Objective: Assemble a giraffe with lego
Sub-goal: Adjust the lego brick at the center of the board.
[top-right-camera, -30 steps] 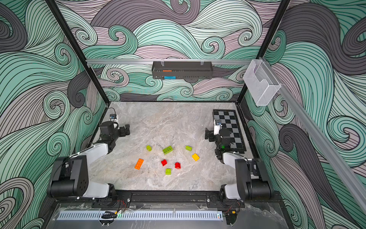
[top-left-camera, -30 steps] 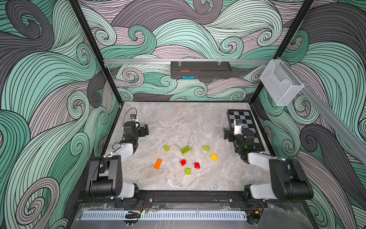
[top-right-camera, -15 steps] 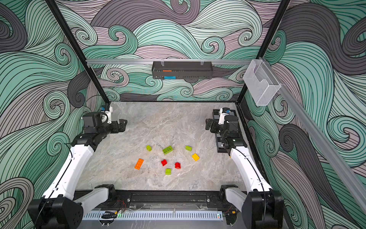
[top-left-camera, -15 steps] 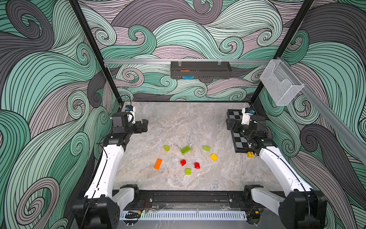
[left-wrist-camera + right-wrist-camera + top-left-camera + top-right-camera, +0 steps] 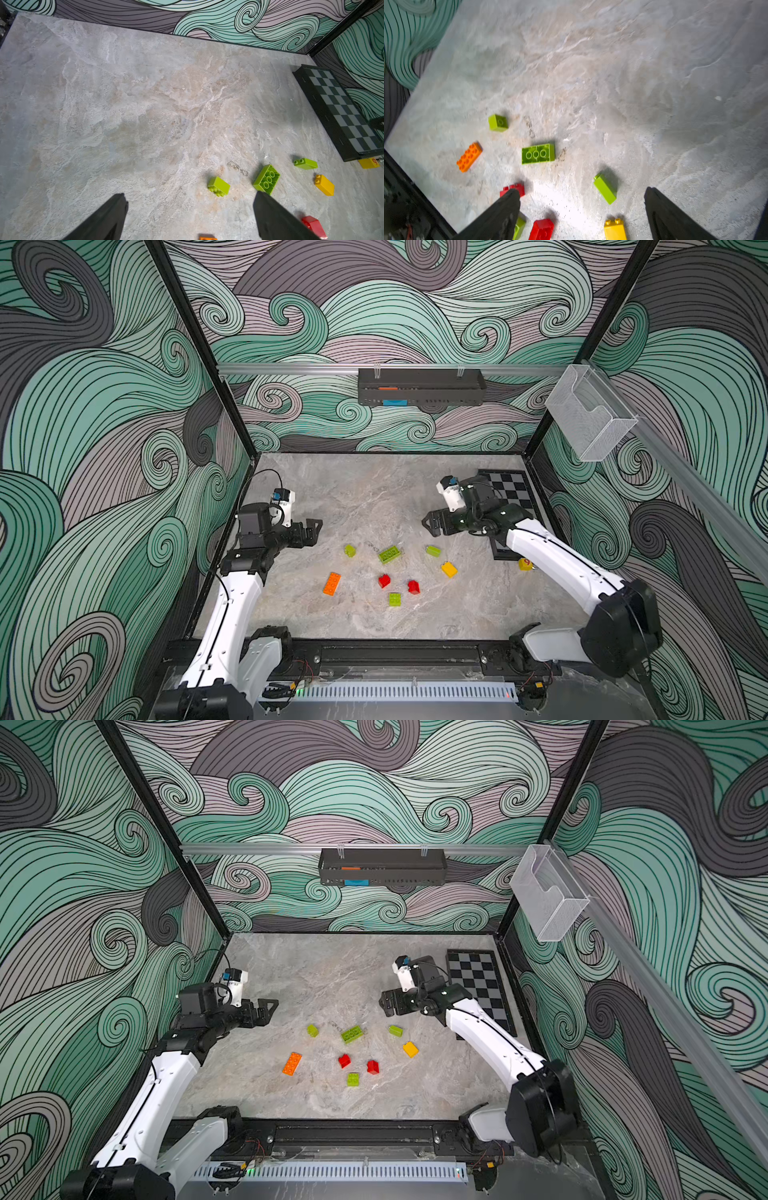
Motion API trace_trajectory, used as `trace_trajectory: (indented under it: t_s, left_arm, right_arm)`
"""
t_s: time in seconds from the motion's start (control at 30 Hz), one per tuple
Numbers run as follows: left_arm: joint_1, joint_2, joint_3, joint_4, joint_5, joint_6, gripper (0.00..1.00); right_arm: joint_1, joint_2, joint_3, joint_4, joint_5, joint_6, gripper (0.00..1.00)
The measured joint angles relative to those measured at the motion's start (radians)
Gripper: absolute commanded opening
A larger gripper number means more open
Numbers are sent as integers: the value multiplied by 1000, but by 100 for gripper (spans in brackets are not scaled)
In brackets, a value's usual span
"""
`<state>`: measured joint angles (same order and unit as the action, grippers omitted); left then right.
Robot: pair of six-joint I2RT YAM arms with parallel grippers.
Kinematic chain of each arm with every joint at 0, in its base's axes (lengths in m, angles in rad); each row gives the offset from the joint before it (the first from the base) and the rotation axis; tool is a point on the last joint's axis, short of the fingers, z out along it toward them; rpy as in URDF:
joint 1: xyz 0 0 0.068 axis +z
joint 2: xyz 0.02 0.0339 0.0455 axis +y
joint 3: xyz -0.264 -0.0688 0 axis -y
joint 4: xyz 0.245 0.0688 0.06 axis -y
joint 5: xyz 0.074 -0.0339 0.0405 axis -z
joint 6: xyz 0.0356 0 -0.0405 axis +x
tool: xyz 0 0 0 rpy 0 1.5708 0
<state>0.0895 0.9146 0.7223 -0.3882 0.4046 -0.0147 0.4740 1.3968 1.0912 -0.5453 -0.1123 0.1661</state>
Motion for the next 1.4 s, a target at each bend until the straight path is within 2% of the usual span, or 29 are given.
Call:
trace_trajectory:
  t_s: [0.4, 0.63, 0.77, 0.87, 1.03, 1.2, 1.4]
  left_arm:
    - [8, 0, 0, 24, 26, 7, 99]
    - [12, 0, -1, 28, 27, 7, 99]
    - [12, 0, -1, 28, 27, 7, 99]
    - [12, 0, -1, 28, 27, 7, 99]
    - [8, 0, -1, 28, 27, 7, 99]
    - [5, 0, -1, 28, 27, 7, 99]
    - [5, 0, -1, 28, 27, 7, 99]
  right_arm:
    - [86, 170, 51, -122, 55, -100, 80]
    - [155, 360, 260, -142, 53, -66, 71]
    - [227, 511, 428, -157, 55, -47, 73]
    - [297, 624, 555, -194, 108, -35, 76]
    - [385, 715, 608, -254, 216, 19, 77]
    - [384, 776, 638, -298, 259, 59, 75]
    - [377, 861, 767, -320, 253, 58, 75]
